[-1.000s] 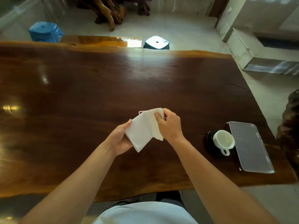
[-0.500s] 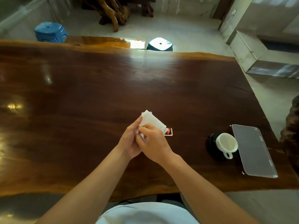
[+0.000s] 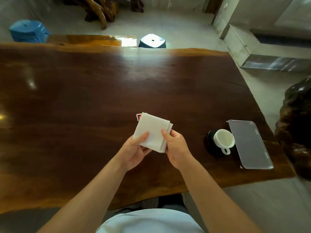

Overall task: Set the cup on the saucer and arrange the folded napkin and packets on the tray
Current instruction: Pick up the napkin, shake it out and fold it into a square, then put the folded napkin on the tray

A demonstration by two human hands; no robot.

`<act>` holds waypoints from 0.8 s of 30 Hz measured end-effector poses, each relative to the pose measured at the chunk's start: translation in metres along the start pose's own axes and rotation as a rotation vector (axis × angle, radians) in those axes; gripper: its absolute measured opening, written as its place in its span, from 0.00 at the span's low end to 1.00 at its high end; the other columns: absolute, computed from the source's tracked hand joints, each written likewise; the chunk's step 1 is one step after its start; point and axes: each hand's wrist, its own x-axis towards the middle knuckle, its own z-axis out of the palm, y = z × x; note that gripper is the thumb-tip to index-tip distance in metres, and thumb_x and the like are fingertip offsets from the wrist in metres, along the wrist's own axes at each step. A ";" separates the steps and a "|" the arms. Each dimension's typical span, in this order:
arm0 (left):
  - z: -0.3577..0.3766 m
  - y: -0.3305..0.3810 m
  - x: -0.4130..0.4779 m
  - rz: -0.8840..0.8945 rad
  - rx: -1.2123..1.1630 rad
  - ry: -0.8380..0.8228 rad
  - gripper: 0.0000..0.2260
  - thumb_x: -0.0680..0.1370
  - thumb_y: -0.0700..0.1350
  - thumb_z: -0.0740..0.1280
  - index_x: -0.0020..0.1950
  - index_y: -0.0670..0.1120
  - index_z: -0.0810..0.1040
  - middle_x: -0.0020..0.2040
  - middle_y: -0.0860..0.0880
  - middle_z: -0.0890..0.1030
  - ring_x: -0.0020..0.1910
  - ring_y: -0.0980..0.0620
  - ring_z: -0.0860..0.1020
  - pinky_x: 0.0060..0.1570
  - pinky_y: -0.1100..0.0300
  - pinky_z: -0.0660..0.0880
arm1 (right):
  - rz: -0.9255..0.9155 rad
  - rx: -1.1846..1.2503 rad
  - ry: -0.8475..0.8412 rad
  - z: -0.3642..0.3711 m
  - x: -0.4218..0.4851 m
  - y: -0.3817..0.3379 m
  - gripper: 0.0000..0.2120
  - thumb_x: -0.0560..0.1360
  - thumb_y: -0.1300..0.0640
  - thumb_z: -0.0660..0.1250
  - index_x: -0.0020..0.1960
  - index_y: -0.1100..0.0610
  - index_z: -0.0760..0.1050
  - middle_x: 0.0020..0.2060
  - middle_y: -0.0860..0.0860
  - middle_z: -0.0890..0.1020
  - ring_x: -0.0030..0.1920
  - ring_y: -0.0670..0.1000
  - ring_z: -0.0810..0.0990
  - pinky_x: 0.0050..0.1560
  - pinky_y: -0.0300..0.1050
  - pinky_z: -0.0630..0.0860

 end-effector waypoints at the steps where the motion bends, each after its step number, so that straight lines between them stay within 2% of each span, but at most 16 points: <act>1: 0.001 0.003 -0.002 -0.022 0.036 0.004 0.24 0.76 0.46 0.72 0.71 0.47 0.72 0.67 0.40 0.77 0.66 0.42 0.77 0.62 0.48 0.76 | -0.012 -0.031 0.025 -0.002 0.002 0.000 0.06 0.82 0.53 0.64 0.58 0.50 0.75 0.55 0.52 0.82 0.56 0.54 0.82 0.59 0.58 0.81; 3: 0.002 0.009 -0.003 -0.056 0.061 0.043 0.21 0.76 0.48 0.70 0.69 0.48 0.74 0.64 0.42 0.78 0.64 0.42 0.77 0.62 0.48 0.77 | -0.027 -0.103 0.080 -0.006 0.004 -0.001 0.09 0.83 0.53 0.62 0.62 0.49 0.73 0.54 0.51 0.80 0.56 0.54 0.81 0.57 0.57 0.82; 6: 0.013 0.013 0.001 -0.040 0.205 0.168 0.17 0.78 0.55 0.69 0.63 0.50 0.77 0.60 0.44 0.82 0.59 0.43 0.82 0.58 0.46 0.80 | -0.066 -0.256 0.075 -0.009 0.006 0.001 0.08 0.83 0.52 0.60 0.61 0.48 0.71 0.54 0.50 0.79 0.54 0.52 0.80 0.57 0.54 0.82; 8: 0.023 0.008 0.007 0.018 0.411 0.322 0.15 0.77 0.59 0.68 0.56 0.50 0.77 0.53 0.46 0.83 0.51 0.46 0.83 0.50 0.50 0.81 | -0.081 -0.331 0.041 -0.008 0.005 0.003 0.06 0.84 0.52 0.59 0.60 0.48 0.71 0.53 0.50 0.79 0.53 0.51 0.80 0.56 0.52 0.82; 11: 0.033 -0.001 0.015 0.179 0.653 0.480 0.15 0.77 0.63 0.66 0.49 0.52 0.76 0.49 0.48 0.82 0.45 0.50 0.82 0.42 0.57 0.80 | -0.143 -0.405 0.034 -0.007 0.004 0.004 0.06 0.84 0.51 0.59 0.60 0.48 0.68 0.51 0.49 0.77 0.51 0.49 0.79 0.46 0.42 0.81; 13: 0.034 -0.004 0.016 0.282 0.763 0.523 0.15 0.77 0.64 0.64 0.46 0.52 0.75 0.46 0.49 0.82 0.44 0.50 0.83 0.40 0.59 0.80 | -0.174 -0.429 0.065 -0.008 0.004 0.005 0.08 0.83 0.49 0.60 0.60 0.49 0.68 0.50 0.48 0.77 0.49 0.49 0.79 0.41 0.38 0.79; 15: 0.037 -0.010 0.016 0.359 0.873 0.542 0.19 0.79 0.64 0.60 0.43 0.50 0.75 0.41 0.49 0.81 0.40 0.52 0.82 0.36 0.61 0.77 | -0.217 -0.444 0.125 -0.008 0.004 0.006 0.11 0.82 0.44 0.59 0.60 0.50 0.67 0.48 0.47 0.76 0.47 0.50 0.80 0.40 0.38 0.79; 19: 0.045 -0.023 0.021 0.472 0.965 0.576 0.25 0.83 0.62 0.50 0.45 0.44 0.75 0.38 0.49 0.79 0.37 0.51 0.81 0.36 0.57 0.79 | -0.248 -0.545 0.267 -0.008 0.007 0.007 0.18 0.82 0.37 0.53 0.58 0.51 0.64 0.43 0.43 0.73 0.42 0.47 0.77 0.37 0.36 0.75; 22: 0.050 -0.027 0.029 0.514 1.008 0.601 0.26 0.83 0.61 0.50 0.44 0.43 0.75 0.36 0.48 0.79 0.35 0.50 0.80 0.33 0.55 0.77 | -0.248 -0.596 0.354 -0.017 0.015 0.008 0.20 0.82 0.37 0.51 0.55 0.53 0.67 0.41 0.43 0.74 0.40 0.46 0.78 0.35 0.36 0.74; 24: 0.055 -0.030 0.035 0.525 1.035 0.619 0.25 0.84 0.59 0.51 0.41 0.43 0.74 0.34 0.49 0.77 0.32 0.52 0.77 0.29 0.60 0.72 | -0.260 -0.619 0.397 -0.026 0.020 0.010 0.20 0.82 0.38 0.52 0.53 0.54 0.68 0.40 0.44 0.75 0.39 0.46 0.78 0.34 0.37 0.75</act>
